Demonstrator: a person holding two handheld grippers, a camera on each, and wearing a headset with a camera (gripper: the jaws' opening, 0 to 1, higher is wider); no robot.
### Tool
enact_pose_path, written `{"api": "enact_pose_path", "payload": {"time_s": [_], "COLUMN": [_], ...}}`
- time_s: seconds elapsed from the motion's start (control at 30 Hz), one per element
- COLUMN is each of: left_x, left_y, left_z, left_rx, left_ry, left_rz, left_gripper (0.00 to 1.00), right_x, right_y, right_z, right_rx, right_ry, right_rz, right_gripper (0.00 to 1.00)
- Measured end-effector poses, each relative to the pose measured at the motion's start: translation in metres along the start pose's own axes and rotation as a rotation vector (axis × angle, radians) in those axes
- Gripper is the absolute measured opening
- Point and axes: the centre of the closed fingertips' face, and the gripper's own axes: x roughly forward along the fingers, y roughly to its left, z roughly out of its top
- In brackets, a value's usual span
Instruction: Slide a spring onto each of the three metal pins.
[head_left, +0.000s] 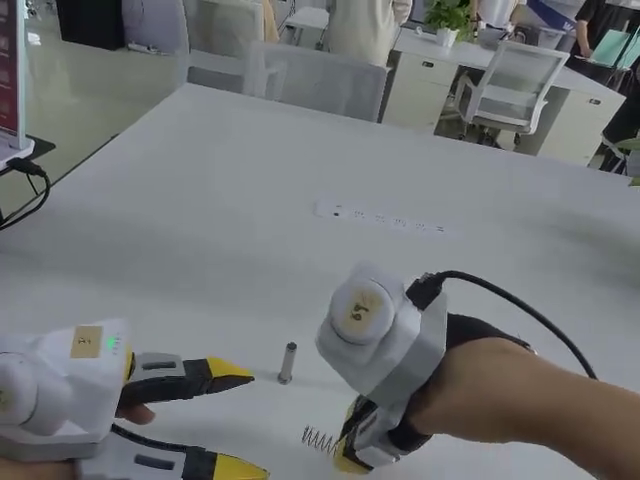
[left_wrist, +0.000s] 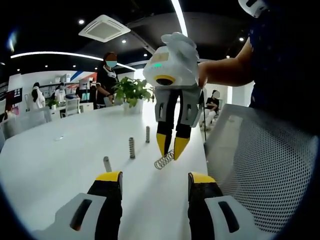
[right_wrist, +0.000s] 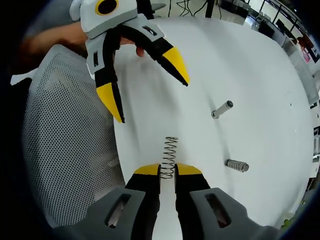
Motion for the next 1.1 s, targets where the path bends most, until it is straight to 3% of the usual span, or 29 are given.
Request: {"api": "enact_pose_path", "payload": {"time_s": [0.37,0.6,1.1], "left_x": [0.009,0.014,0.023], "left_y": [-0.002,-0.009,-0.024], "left_z": [0.011,0.012,0.019], "left_rx": [0.029,0.045,0.057], "left_ry": [-0.021,-0.023,-0.036], "left_rz": [-0.052,-0.09,-0.14], "left_gripper": [0.33,0.27,0.13], "right_x": [-0.018,-0.019,-0.024], "right_y": [-0.001,0.009,0.018], "right_z": [0.011,0.013,0.021], "right_rx": [-0.15,-0.227,-0.3], "right_ry": [0.015,0.03,0.024], "right_rz": [0.019,0.047,0.055], "right_gripper": [0.08,0.08,0.08]}}
